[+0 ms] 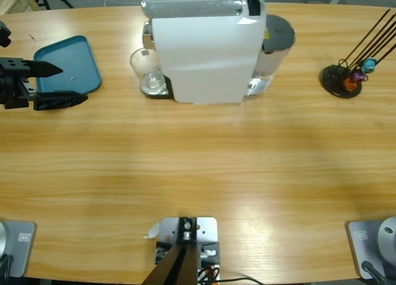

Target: Pour coffee

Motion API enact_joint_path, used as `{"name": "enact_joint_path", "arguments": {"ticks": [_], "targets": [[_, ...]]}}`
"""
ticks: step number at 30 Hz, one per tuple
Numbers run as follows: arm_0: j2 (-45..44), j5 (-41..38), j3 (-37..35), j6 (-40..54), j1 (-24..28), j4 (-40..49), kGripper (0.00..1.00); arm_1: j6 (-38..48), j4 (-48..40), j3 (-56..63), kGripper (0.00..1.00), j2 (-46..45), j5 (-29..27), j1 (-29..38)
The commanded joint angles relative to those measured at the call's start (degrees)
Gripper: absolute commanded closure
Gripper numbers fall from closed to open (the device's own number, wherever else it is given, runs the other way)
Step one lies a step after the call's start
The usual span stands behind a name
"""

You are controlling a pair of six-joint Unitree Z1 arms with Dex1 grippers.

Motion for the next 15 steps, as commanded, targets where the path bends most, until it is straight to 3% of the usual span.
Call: {"name": "enact_joint_path", "arguments": {"ticks": [1, 9, 11, 12, 15], "targets": [[2.4, 0.6, 0.8, 0.9, -0.6, -0.5, 0.0, -0.4, 0.1, 5.0, 1.0, 3.1, -1.3, 0.7], [2.2, 0.3, 0.7, 0.9, -0.8, -0.5, 0.0, -2.0, -1.9, 2.5, 1.0, -1.6, -1.9, 1.5], [2.1, 0.3, 0.7, 0.9, -0.9, -0.5, 0.0, -2.6, -1.4, -1.4, 0.093, -4.3, -1.8, 2.1], [2.1, 0.3, 0.7, 0.9, -0.9, -0.5, 0.0, -2.5, -1.1, -3.5, 0.0, -5.6, -1.6, 2.5], [2.0, 0.3, 0.7, 0.9, -1.0, -0.5, 0.0, -1.2, 3.0, -7.6, 0.0, -5.6, -1.7, 3.4]]}}
